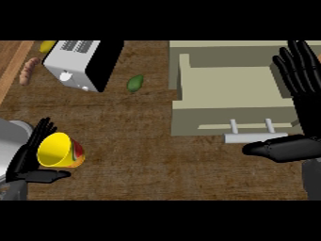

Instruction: Pick up the cup, place it into the drawer and close the drawer

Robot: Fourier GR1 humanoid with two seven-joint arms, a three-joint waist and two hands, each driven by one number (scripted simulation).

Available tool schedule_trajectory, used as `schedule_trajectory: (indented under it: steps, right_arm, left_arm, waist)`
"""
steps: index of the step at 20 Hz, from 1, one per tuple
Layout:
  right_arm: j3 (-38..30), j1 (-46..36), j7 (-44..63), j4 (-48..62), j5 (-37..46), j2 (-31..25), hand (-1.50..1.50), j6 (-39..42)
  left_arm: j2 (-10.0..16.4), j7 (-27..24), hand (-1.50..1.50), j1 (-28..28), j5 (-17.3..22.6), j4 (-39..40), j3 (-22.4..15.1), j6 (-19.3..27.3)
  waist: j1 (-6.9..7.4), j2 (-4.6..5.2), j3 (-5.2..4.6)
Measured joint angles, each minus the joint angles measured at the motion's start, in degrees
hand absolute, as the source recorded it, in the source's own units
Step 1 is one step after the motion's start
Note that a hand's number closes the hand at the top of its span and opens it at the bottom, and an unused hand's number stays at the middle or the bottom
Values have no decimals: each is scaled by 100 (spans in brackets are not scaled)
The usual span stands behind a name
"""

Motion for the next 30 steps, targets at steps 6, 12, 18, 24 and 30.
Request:
schedule_trajectory:
  steps: [6,12,18,24,30]
  right_arm:
    - [-91,-11,56,-19,-103,-78,-150,70]
    - [-114,-151,202,-25,-141,-146,-150,91]
    - [-197,-203,233,27,-203,-194,-150,109]
    - [-240,-184,241,24,-202,-259,-150,144]
    - [-209,-70,53,96,-133,-227,-150,185]
  left_arm:
    - [21,-307,-150,-223,-95,452,-6,116]
    - [-88,-451,-150,-389,-189,674,-69,185]
    - [-232,-420,150,-493,-195,745,-133,-19]
    - [-403,-606,150,-574,-166,505,-170,-28]
    - [-461,-1078,150,-611,-129,264,10,720]
  waist:
    - [-35,17,-16]
    - [-49,24,-21]
    - [-49,26,-21]
    - [-61,26,-24]
    - [-35,24,-18]
